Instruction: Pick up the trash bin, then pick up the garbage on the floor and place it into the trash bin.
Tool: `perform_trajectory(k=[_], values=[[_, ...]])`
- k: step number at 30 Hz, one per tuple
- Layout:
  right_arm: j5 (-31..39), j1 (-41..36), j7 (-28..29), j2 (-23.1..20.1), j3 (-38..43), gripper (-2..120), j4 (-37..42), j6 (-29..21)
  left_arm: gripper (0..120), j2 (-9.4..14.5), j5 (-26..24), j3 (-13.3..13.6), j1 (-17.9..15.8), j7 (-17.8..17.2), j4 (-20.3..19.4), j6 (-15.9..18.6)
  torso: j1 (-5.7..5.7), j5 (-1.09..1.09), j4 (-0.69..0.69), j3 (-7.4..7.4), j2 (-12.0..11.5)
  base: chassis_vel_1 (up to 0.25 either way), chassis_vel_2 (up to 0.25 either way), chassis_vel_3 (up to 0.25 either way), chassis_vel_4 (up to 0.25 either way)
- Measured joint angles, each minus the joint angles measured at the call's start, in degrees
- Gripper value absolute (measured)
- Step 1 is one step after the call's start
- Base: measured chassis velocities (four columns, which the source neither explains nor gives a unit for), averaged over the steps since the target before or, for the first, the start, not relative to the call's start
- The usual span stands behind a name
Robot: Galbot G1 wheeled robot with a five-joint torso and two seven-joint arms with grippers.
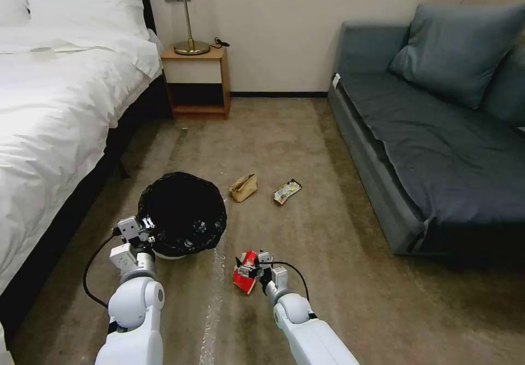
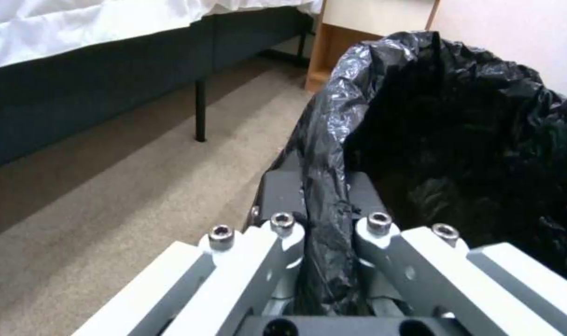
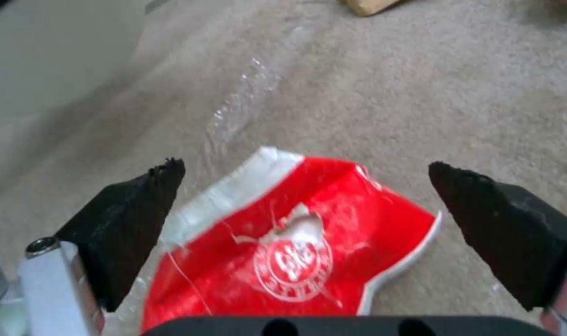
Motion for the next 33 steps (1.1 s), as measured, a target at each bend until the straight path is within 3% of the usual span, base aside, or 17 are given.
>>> perform_trajectory(k=[33], values=[[-6.8,0.0,-0.7,-0.1,-0.2,100,2.5,1.0,4,1.7,-1.5,-0.7,-1.9,0.9,1.4,-0.6,0.0,0.0,0.0,0.0,0.0,0.0,0.0,0.0,0.0]])
